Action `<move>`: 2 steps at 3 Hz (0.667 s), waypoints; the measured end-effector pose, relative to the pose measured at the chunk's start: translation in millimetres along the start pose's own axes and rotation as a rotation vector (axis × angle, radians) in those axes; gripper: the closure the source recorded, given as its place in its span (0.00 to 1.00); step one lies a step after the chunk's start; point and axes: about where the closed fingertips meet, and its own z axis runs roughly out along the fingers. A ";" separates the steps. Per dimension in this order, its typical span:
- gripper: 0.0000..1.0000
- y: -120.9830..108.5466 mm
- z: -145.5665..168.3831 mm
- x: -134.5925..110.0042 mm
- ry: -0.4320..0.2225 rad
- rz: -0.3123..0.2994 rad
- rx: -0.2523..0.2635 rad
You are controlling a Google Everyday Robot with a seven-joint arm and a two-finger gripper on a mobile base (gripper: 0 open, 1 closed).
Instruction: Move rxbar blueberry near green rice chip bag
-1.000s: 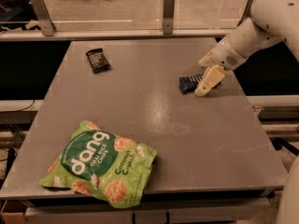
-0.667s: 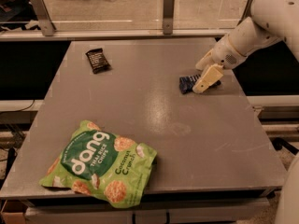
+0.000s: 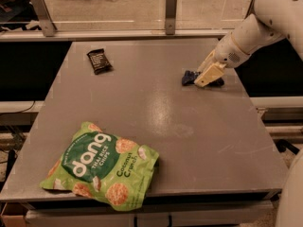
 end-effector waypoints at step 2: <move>1.00 1.3 -84.1 -71.6 -0.143 -0.117 0.141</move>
Offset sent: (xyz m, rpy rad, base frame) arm -0.0170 0.0137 0.1897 0.1311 -0.3695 0.0285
